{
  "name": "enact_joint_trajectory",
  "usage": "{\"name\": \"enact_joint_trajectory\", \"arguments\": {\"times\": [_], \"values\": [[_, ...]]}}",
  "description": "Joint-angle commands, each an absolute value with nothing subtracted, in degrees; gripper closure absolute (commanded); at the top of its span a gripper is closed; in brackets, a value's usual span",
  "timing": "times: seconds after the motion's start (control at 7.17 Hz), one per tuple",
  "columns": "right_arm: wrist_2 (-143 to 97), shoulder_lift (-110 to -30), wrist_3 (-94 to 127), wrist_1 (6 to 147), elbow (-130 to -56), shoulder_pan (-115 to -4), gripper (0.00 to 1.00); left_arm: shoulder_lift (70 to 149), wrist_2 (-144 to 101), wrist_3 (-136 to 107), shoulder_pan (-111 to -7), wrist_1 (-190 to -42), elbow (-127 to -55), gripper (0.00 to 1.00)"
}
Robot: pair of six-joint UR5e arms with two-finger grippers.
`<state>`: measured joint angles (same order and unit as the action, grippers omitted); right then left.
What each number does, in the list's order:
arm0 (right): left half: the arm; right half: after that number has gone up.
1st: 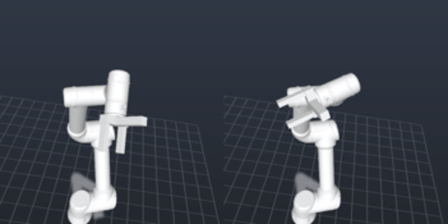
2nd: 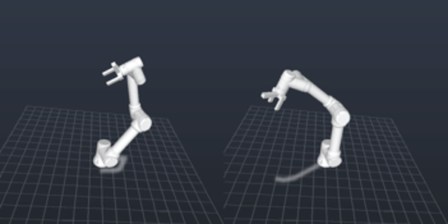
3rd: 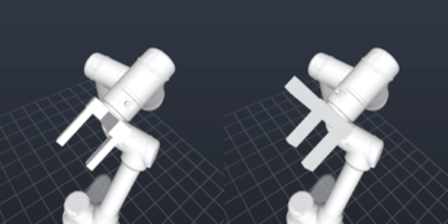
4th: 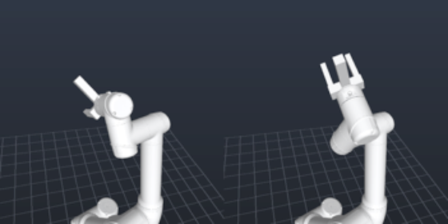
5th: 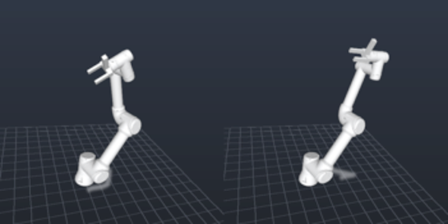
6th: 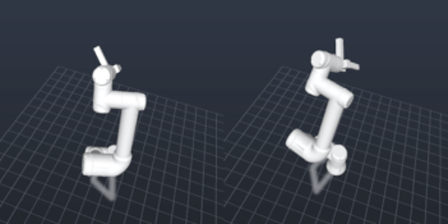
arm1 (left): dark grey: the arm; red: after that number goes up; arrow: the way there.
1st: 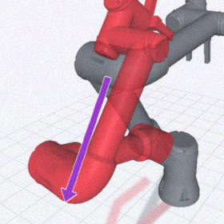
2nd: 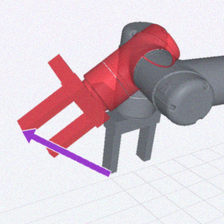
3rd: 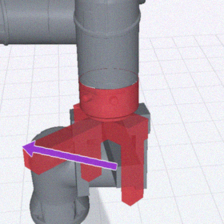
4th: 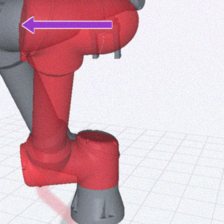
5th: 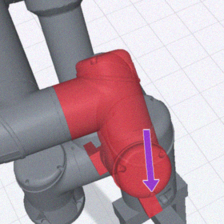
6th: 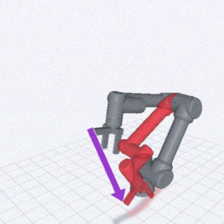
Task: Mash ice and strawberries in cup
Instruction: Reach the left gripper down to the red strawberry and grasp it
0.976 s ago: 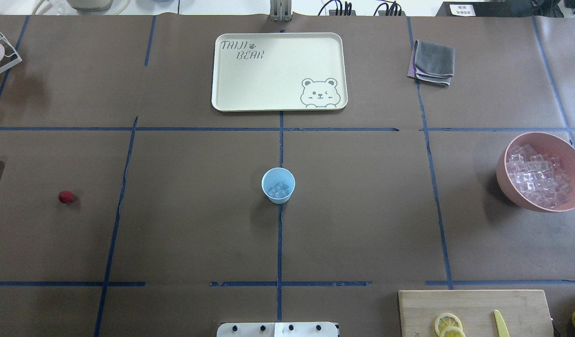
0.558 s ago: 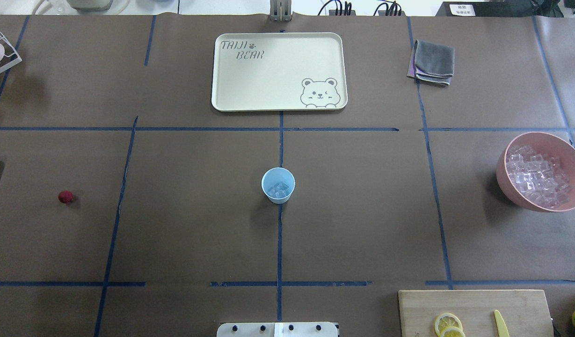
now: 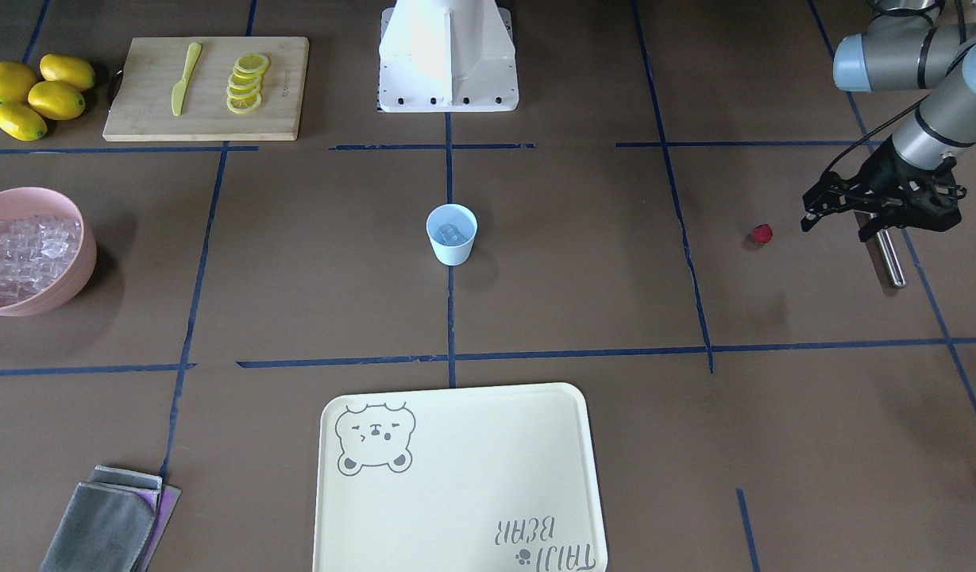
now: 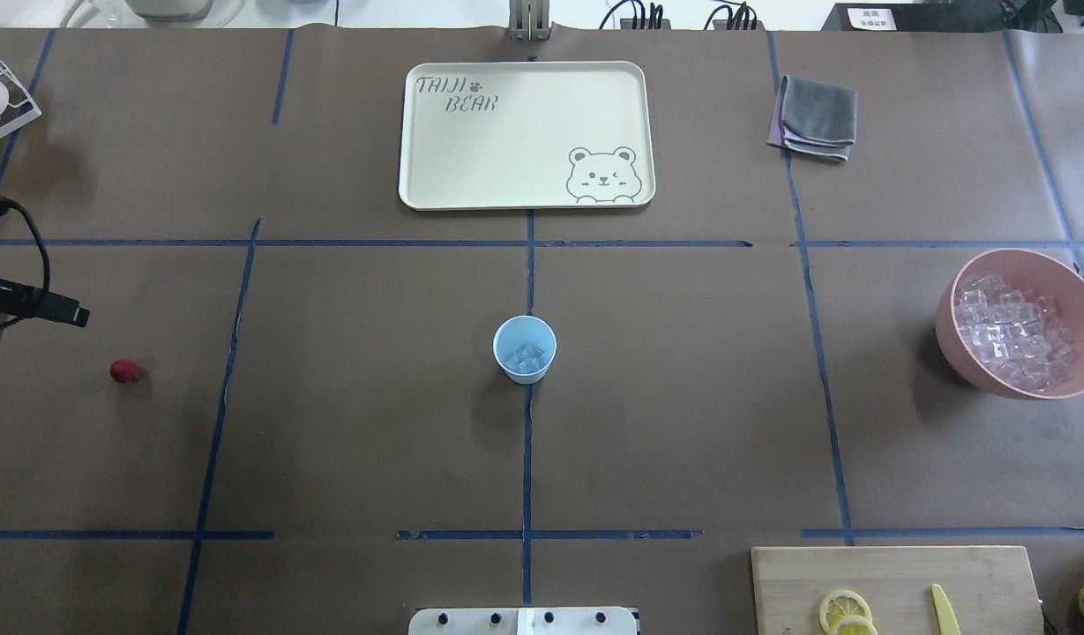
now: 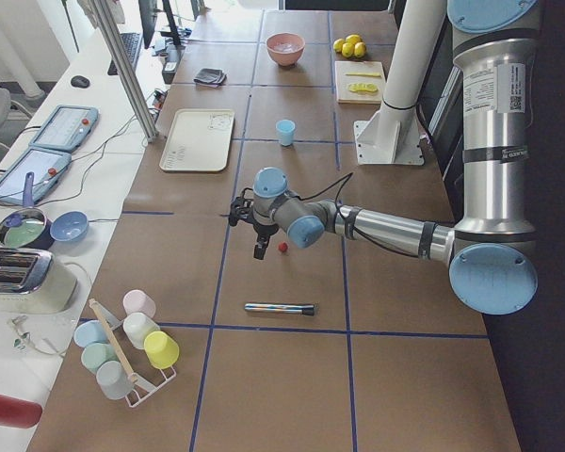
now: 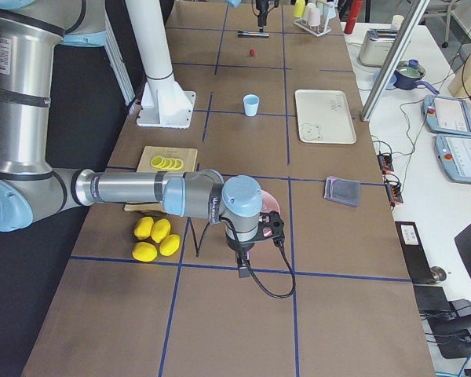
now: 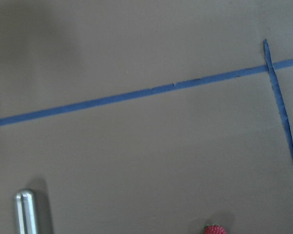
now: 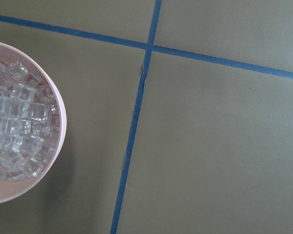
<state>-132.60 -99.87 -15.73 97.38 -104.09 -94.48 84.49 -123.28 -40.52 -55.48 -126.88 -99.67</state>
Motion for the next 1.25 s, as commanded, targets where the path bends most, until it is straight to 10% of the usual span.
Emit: {"name": "enact_joint_trajectory", "arguments": {"times": [0.0,0.56,0.84,1.12], "values": [[-132.6,-99.9,-15.5,97.4,-104.6,-94.5,0.01,84.3,-115.9,-48.1,-47.7,-132.5,-97.5,0.0],[-132.6,-99.9,-15.5,97.4,-104.5,-94.5,0.01,84.5,-115.6,-48.4,-44.6,-132.5,-97.7,0.01],[-132.6,-99.8,-15.5,97.4,-104.4,-94.5,0.01,84.3,-114.4,-48.3,-43.3,-132.2,-97.9,0.48],[-132.6,-99.9,-15.5,97.4,-104.4,-94.5,0.01,83.9,-114.4,-48.3,-42.8,-132.1,-97.9,0.7]]}}
